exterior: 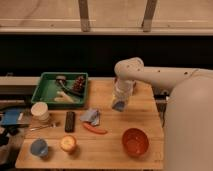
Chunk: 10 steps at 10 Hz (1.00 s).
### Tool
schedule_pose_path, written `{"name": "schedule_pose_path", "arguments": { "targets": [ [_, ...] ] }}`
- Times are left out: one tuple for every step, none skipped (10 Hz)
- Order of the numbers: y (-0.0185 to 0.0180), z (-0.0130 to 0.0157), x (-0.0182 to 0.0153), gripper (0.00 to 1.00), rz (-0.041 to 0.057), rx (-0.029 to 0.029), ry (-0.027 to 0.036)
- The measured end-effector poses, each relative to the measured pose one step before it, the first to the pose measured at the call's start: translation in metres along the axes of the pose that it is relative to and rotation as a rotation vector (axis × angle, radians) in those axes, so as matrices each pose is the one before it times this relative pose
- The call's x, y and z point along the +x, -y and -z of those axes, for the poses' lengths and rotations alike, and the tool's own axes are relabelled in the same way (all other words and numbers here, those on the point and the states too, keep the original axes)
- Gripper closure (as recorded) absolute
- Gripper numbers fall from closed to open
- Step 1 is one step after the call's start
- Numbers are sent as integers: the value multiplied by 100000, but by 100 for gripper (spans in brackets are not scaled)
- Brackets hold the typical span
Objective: Wipe red bowl with sponge
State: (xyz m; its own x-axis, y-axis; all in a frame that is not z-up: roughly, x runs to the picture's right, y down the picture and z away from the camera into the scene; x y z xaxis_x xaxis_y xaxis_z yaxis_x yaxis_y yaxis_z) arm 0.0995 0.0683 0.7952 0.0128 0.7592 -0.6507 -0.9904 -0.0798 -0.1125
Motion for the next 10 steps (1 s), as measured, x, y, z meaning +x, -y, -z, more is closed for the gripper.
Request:
{"name": "schedule_pose_path", "arguments": {
  "targets": [
    [814, 1204, -484, 100, -591, -600, 2168],
    [1737, 1251, -246, 100, -1239, -371, 2076],
    [1860, 904, 302, 100, -1265, 289, 1117],
    [1895, 773, 467, 100, -1131, 587, 822],
    [1644, 602, 460, 100, -987, 275, 641],
    [3052, 859, 1087, 100, -1517, 170, 741],
    [1612, 364, 642, 100, -447, 275, 215],
    [1411, 221, 795, 100, 316, 522, -256],
    [1005, -90, 1040, 100, 1603, 714, -646],
    [241, -279, 1419, 100, 2712, 580, -779]
  ]
}}
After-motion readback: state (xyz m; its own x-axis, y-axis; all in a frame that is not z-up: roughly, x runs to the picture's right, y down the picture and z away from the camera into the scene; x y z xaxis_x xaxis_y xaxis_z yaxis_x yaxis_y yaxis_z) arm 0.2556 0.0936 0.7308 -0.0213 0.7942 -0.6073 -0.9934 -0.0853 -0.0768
